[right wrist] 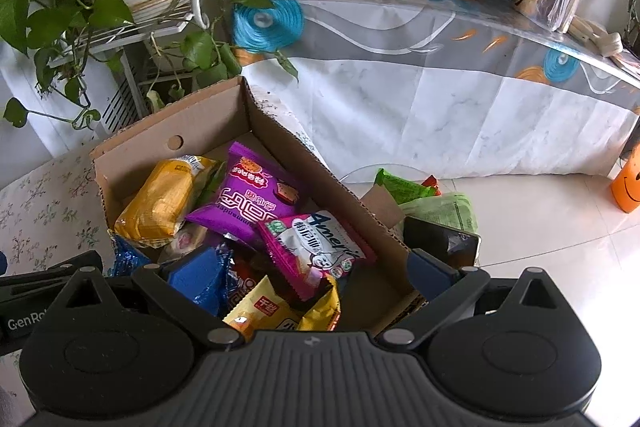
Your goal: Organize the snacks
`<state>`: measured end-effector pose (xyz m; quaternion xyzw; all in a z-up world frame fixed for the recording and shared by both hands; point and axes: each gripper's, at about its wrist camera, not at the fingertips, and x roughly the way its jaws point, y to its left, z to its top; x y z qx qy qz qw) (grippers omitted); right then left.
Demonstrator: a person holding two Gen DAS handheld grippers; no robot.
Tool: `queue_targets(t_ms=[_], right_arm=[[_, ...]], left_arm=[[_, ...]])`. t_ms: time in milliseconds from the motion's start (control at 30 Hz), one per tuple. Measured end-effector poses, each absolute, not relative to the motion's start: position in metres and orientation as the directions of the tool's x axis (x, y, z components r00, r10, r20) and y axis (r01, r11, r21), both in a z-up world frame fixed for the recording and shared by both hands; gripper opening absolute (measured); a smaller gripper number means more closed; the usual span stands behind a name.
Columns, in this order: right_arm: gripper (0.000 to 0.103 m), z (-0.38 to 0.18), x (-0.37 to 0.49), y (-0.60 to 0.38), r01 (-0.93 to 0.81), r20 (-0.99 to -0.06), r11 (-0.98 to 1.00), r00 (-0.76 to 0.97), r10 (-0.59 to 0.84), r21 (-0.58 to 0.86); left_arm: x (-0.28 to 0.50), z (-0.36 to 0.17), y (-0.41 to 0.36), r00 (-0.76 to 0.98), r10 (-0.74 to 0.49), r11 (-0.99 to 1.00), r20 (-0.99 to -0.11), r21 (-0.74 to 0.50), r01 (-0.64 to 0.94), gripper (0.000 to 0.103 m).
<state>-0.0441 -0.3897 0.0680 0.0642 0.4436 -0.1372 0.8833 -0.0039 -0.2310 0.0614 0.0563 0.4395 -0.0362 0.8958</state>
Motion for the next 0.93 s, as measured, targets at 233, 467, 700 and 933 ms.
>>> queue_targets(t_ms=[233,467,700,933], right_arm=[[0.103,0.066,-0.043,-0.383,0.283,-0.800,0.959,0.572,-0.181,-0.015],[0.103,0.064,-0.043,-0.371,0.244,-0.798,0.970,0.582,-0.160,-0.017],[0.103,0.062,-0.044,-0.340,0.157,-0.792,0.988,0.602,-0.096,-0.001],[0.103,0.059,-0.057,-0.294,0.055,-0.758,0.998,0.648,-0.066,-0.040]], left_arm=[[-0.010,0.063,-0.224,0.640,0.020,0.985,-0.768,0.123,0.117,0.102],[-0.016,0.067,-0.202,0.630,-0.026,0.990,-0.776,0.066,0.123,0.102],[-0.029,0.070,-0.169,0.632,-0.026,0.990,-0.775,0.068,0.124,0.102],[-0.045,0.068,-0.125,0.626,-0.007,0.992,-0.780,0.075,0.105,0.102]])
